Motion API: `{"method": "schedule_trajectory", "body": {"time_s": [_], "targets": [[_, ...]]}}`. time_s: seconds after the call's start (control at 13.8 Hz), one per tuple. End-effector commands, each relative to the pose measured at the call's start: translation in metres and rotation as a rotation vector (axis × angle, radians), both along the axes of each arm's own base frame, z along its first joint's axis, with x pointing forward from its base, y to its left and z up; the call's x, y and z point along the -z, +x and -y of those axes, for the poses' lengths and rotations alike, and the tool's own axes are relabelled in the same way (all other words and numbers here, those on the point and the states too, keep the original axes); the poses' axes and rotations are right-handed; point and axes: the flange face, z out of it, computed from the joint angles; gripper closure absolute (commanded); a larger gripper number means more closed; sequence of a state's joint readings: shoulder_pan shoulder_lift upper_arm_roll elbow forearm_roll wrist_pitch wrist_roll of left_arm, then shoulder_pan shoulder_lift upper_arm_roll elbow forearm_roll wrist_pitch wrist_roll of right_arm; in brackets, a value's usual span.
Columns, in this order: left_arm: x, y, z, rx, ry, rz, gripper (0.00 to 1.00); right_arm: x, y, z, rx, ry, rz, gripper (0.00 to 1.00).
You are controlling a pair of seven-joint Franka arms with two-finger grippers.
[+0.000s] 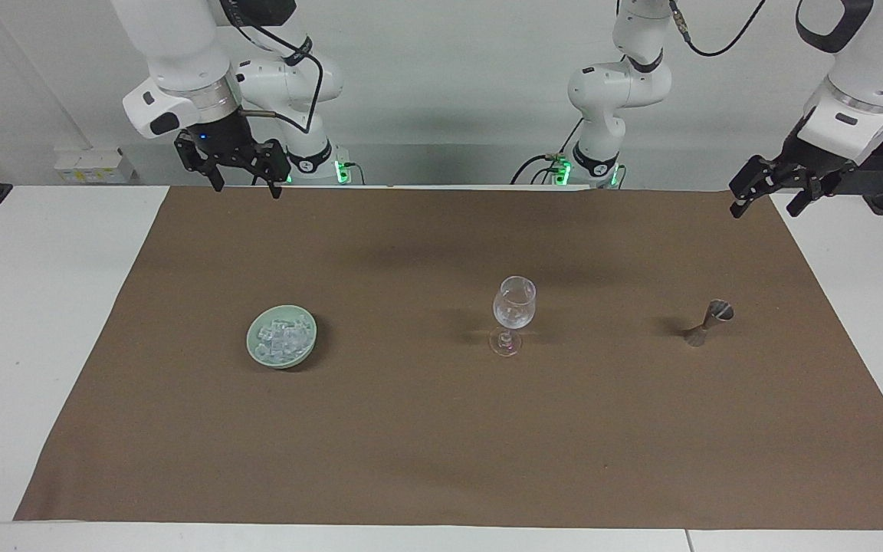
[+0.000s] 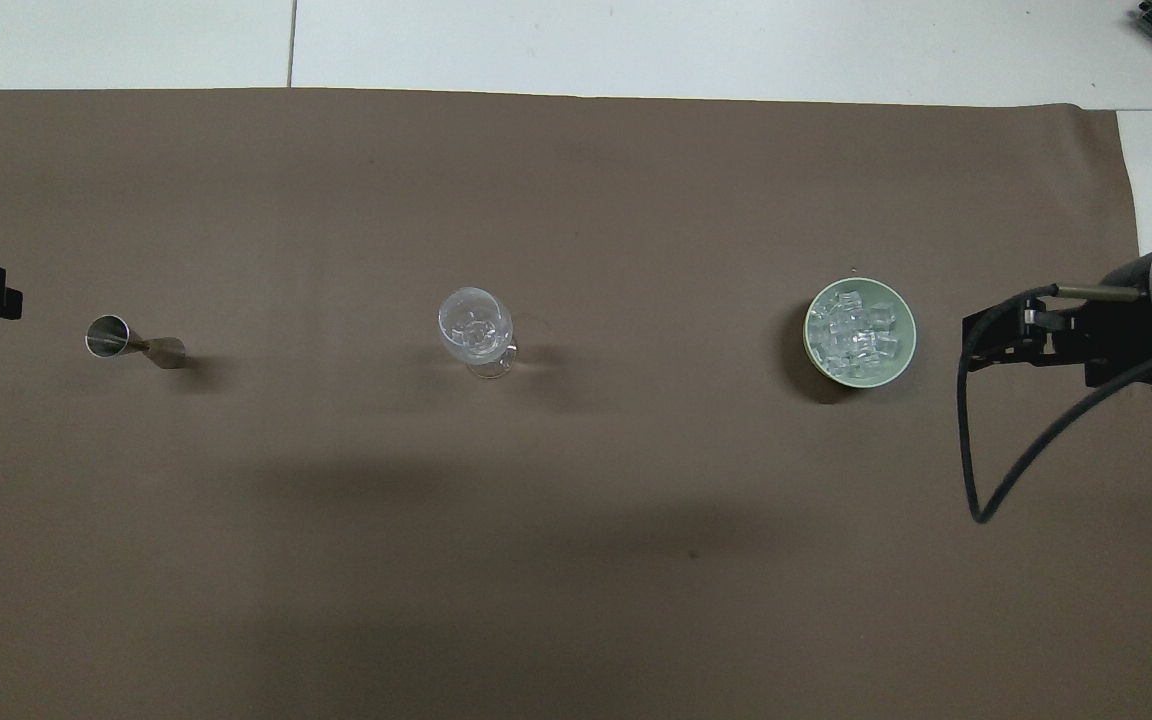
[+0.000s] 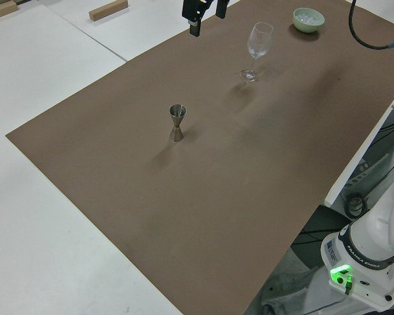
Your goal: Pour wine and add ice with both arms
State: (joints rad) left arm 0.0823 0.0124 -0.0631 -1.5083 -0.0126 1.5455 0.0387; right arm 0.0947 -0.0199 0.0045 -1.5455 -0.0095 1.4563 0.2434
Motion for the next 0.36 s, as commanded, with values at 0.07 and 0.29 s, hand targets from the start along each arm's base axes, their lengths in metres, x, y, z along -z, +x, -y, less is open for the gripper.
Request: {"method": "schedule_trajectory", "body": {"time_s": [0.07,0.29], "targets": [[-0.0002,-0.0004,0.0002,0.013,0.025,-0.010,0.00,0.0017,-0.0031,0.0043,-0.021,0.027,0.027,0.00],[0.0006,0.0001,0.0017,0.022,0.026,-0.011,0.00,0.0027,-0.0012,0.0057,-0.024,0.022,0.043,0.00]]}}
